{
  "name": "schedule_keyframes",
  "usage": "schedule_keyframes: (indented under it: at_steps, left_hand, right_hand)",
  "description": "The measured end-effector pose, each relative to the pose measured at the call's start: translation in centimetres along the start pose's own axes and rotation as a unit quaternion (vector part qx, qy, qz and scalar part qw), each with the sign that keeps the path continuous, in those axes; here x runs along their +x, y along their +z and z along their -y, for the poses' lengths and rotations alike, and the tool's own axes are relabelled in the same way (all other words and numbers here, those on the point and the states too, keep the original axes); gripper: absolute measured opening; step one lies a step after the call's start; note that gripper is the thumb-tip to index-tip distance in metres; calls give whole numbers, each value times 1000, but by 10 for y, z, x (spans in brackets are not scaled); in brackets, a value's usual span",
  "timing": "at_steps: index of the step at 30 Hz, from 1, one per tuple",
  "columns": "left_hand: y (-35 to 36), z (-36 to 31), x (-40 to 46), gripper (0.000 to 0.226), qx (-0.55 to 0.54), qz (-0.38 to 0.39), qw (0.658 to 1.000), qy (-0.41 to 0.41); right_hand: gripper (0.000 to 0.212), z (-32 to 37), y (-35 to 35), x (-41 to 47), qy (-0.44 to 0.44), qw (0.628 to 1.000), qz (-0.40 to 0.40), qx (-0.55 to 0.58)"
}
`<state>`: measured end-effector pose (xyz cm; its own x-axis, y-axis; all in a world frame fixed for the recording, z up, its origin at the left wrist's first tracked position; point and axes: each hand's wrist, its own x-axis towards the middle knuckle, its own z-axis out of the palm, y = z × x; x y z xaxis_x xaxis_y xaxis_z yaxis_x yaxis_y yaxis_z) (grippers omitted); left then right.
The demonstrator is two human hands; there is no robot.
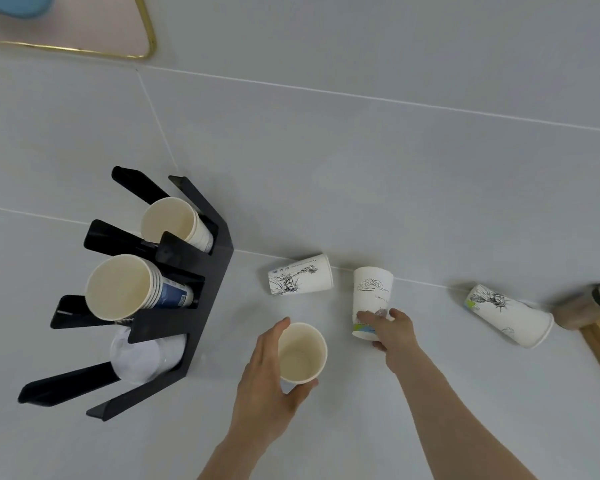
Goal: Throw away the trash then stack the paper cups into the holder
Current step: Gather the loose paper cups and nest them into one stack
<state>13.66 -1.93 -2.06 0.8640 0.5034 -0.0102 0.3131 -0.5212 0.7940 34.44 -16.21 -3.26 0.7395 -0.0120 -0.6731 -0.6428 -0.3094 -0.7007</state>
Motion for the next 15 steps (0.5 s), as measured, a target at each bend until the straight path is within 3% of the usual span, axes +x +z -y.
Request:
schedule_keyframes:
  at_steps: [2, 4, 8, 15]
  left_hand:
    - [0, 0, 1, 99, -4, -1, 1000, 3]
    - [1, 0, 3, 99, -8, -1, 1000, 8]
    - [1, -3, 4, 99, -18, 6, 1000, -7]
    - [4, -4, -4, 99, -59, 23, 997, -40]
  right_hand:
    - [55, 1, -4, -21, 6, 992, 78, 100]
    - [37, 5, -8, -55, -62, 975, 137, 164]
    - [52, 9, -13, -131, -232, 941, 217, 119]
    - [86, -54, 4, -144, -302, 932, 161, -119]
